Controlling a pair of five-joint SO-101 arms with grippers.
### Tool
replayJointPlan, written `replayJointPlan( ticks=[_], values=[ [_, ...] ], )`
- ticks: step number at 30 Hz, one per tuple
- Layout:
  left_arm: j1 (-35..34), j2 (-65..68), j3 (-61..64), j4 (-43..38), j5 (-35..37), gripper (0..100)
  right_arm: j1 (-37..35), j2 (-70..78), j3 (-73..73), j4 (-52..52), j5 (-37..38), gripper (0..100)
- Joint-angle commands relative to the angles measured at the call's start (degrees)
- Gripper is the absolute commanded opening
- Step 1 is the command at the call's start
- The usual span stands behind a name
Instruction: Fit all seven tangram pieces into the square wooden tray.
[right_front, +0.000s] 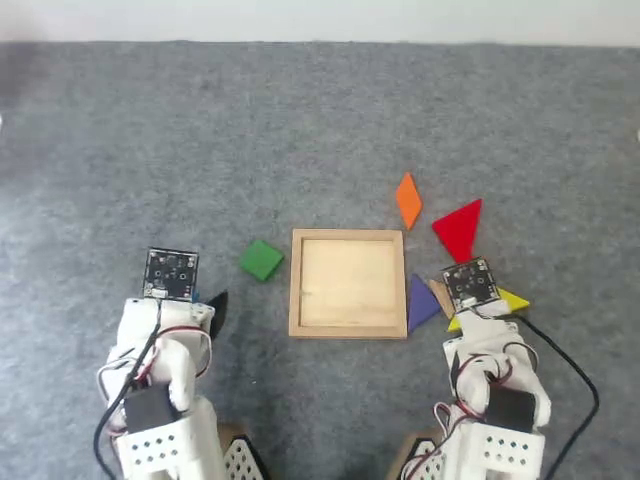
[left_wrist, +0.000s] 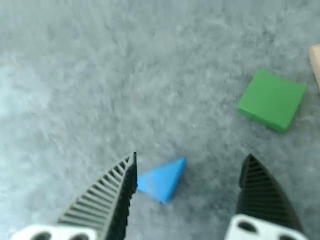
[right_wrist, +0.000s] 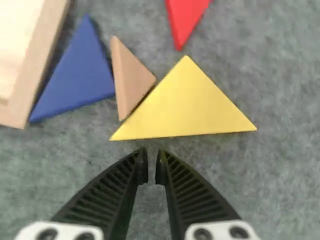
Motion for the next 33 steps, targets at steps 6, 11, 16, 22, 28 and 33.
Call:
replayJointPlan(
  ticks=[6,11,16,22,28,33],
  values=[
    [0.1,-1.0,-15.9,6.9,-6.1,32,0.0,-0.5,-1.7,-0.7,3.9,5.2],
    [0.4,-0.9,-23.1,10.2,-6.9,32,0.0,-0.5,-8.1,2.0,4.0,5.2],
    [0.4,-0.6,-30.5,14.2,-7.0,32,0.0,-0.4,-12.4,2.2,4.2,5.2],
    [1.5,13.5,-40.9,18.4,-6.9,32,0.0,-0.1,-18.3,4.8,6.6,5.2],
    [7.0,30.8,-58.5,31.4,-6.7,32,-0.3,11.6,-27.9,4.6,7.4,5.2],
    [7.2,38.2,-62.4,31.0,-6.4,32,-0.1,31.8,-41.6,0.8,7.2,5.2]
  ],
)
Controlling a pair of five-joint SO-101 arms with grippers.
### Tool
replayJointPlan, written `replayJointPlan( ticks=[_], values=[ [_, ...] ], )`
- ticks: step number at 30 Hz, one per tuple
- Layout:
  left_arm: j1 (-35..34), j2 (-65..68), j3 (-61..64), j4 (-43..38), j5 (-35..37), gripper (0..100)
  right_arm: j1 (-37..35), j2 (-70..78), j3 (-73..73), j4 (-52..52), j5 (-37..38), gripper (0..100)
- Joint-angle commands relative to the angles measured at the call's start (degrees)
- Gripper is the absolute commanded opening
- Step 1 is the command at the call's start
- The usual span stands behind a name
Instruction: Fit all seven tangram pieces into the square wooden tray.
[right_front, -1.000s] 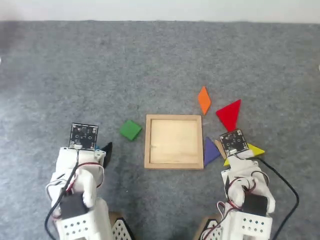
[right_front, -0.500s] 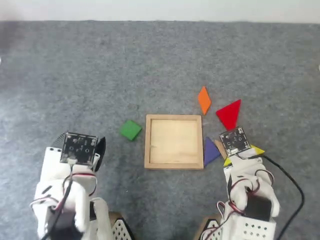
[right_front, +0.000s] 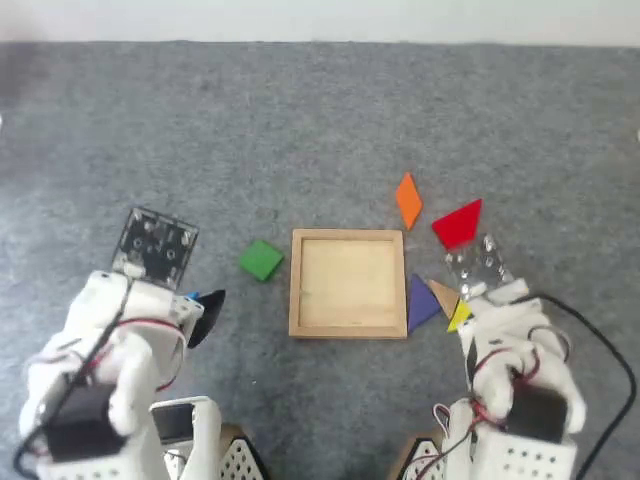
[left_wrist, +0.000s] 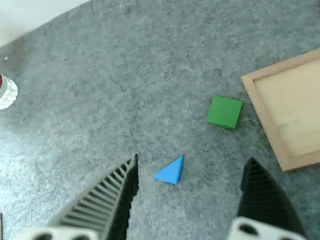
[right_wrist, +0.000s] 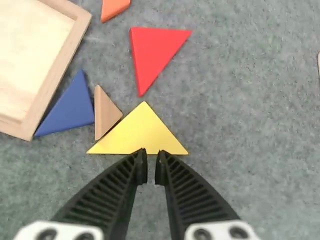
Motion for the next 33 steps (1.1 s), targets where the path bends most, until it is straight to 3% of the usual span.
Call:
replayJointPlan(
  ticks=[1,7,12,15,19,27,33],
  values=[
    [0.4,6.8,-2.6,-1.0,1.4,32,-0.1,17.4,-12.2,-4.2,0.4,5.2],
    [0.8,17.7,1.9,-12.1,16.4,32,-4.4,48.2,-28.0,-9.5,-6.3,5.9],
    [1.0,24.2,10.6,-24.0,25.2,32,-10.2,70.4,-43.5,-8.5,-18.0,18.0],
    [1.1,26.4,14.7,-30.1,27.1,32,-11.7,80.8,-50.6,-8.8,-29.5,23.4],
    [1.5,27.4,16.3,-32.9,27.3,32,-13.3,91.4,-58.6,-8.7,-38.4,23.3],
    [1.4,27.2,17.6,-33.2,27.1,32,-11.5,105.3,-67.8,-8.7,-44.3,23.7],
    [1.4,27.2,17.6,-33.2,26.9,32,-10.8,106.8,-70.0,-8.9,-45.4,25.6]
  ],
)
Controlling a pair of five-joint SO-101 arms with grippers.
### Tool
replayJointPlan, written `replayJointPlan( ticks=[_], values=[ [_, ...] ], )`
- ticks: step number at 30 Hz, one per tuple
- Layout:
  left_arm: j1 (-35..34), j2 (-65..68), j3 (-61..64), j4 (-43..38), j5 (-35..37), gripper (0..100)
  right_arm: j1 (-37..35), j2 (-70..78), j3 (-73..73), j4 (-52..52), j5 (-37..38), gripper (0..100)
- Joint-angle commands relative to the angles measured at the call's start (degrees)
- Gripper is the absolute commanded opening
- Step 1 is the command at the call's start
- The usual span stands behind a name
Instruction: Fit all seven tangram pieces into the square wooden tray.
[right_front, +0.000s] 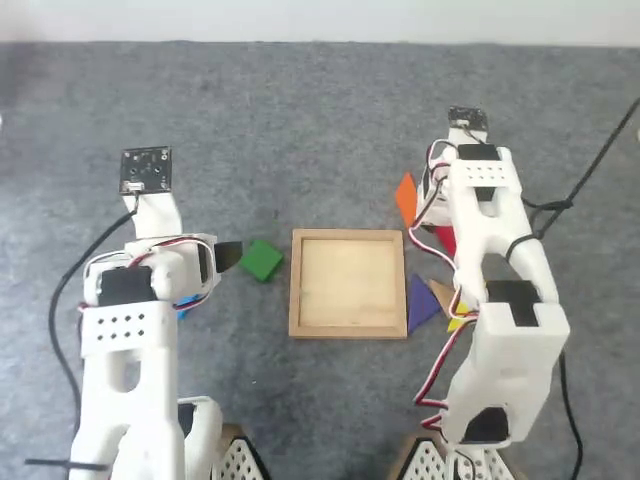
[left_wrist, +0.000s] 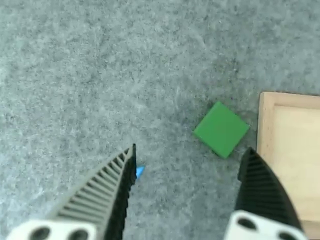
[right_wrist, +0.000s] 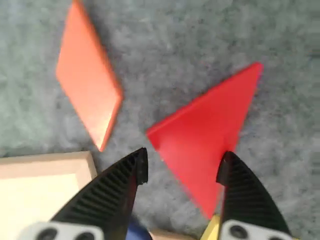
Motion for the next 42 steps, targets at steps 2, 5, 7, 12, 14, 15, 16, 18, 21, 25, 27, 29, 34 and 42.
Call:
replayJointPlan(
  ticks=[2,5,7,12,14,15,16,18,21,25,27,29,34,42],
  values=[
    [0.3,-0.2,-0.3,-1.1,0.4,32,0.9,-0.7,-4.0,-0.7,-0.7,30.0],
    [0.2,-0.2,-0.3,-1.1,0.4,32,0.9,-0.4,-3.9,-1.1,0.0,35.9],
    [0.2,-0.3,-0.3,-1.1,0.4,32,0.7,0.2,-4.0,-1.4,1.1,37.4],
    [0.0,-0.3,-0.3,-1.1,0.4,32,0.6,3.6,-4.7,-3.5,1.4,37.3],
    [0.0,-0.3,-0.3,-1.1,0.4,32,0.7,4.8,-6.4,-3.0,1.4,37.3],
    [0.0,-0.3,-0.3,-1.1,0.4,32,0.8,5.4,-7.2,-3.0,1.4,37.3],
    [0.0,-0.3,-0.3,-1.1,0.4,32,0.8,5.9,-8.0,-3.1,1.4,37.3],
    [0.0,-0.3,-0.3,-1.1,0.4,32,0.9,6.9,-9.1,-3.2,1.4,37.3],
    [0.0,-0.3,-0.4,-1.1,0.4,32,0.6,8.0,-9.8,-2.9,1.4,37.3],
    [0.0,-0.3,-0.4,-1.1,0.4,32,0.1,8.0,-9.9,-1.5,0.9,37.3],
    [0.2,-0.3,-0.4,-1.1,0.4,32,-0.1,8.4,-9.9,-1.5,-0.3,37.3],
    [0.1,-0.3,-0.4,-1.1,0.4,32,-0.3,8.6,-9.8,-1.5,-3.1,37.3],
    [0.1,-0.3,-0.4,-1.1,0.4,32,-0.3,8.6,-9.8,-2.0,-5.5,37.3],
    [0.0,-0.3,-0.4,-1.1,0.4,32,-0.4,8.6,-9.8,-1.5,-10.1,34.0]
  ],
)
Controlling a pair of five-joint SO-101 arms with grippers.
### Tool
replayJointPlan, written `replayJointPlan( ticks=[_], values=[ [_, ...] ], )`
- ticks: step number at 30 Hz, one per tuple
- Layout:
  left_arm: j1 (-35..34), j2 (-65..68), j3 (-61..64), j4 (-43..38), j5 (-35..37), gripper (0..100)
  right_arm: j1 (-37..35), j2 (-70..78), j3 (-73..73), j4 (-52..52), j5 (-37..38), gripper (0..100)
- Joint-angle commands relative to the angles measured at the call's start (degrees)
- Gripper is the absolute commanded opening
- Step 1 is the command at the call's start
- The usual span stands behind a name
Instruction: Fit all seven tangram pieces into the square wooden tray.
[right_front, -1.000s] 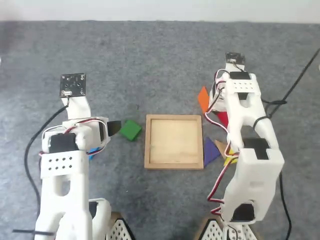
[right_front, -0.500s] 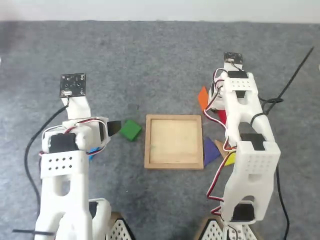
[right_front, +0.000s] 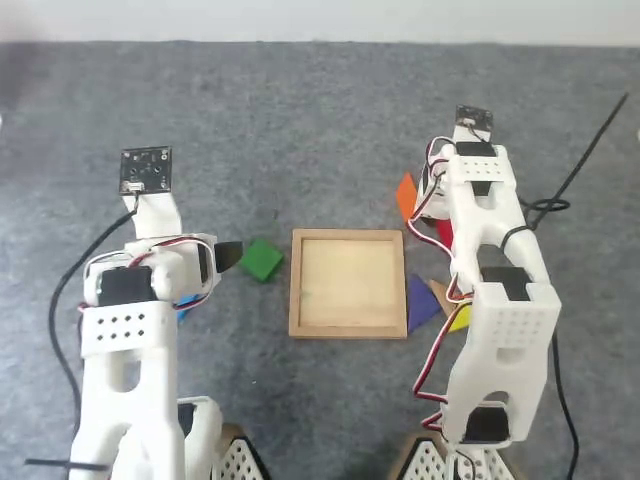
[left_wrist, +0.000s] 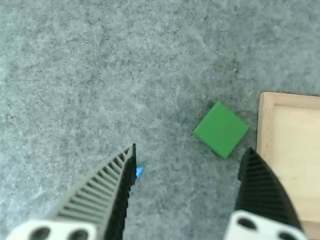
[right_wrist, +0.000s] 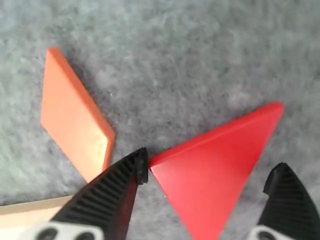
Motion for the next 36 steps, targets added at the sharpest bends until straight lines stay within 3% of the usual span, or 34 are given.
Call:
replayJointPlan(
  ticks=[1,7,18,27,32,36],
  values=[
    [0.0,-0.3,-0.4,-1.1,0.3,32,-0.4,-0.5,-2.7,0.5,-3.7,30.7],
    [0.0,-0.3,-0.4,-1.1,0.3,32,-0.3,-0.5,-2.6,0.5,-3.8,11.4],
    [0.0,-0.3,-0.4,-1.1,0.3,32,-0.3,-1.1,-2.5,2.9,-3.7,13.3],
    [-0.1,0.0,0.0,-2.6,0.3,32,-0.4,-6.9,-4.5,10.7,-3.5,13.3],
    [-0.1,0.0,0.0,-2.6,0.3,32,-3.7,-15.1,-4.4,15.8,3.6,13.2],
    [-0.1,0.0,0.0,-2.7,0.3,32,-11.2,-20.0,-4.4,18.8,13.5,13.2]
  ],
)
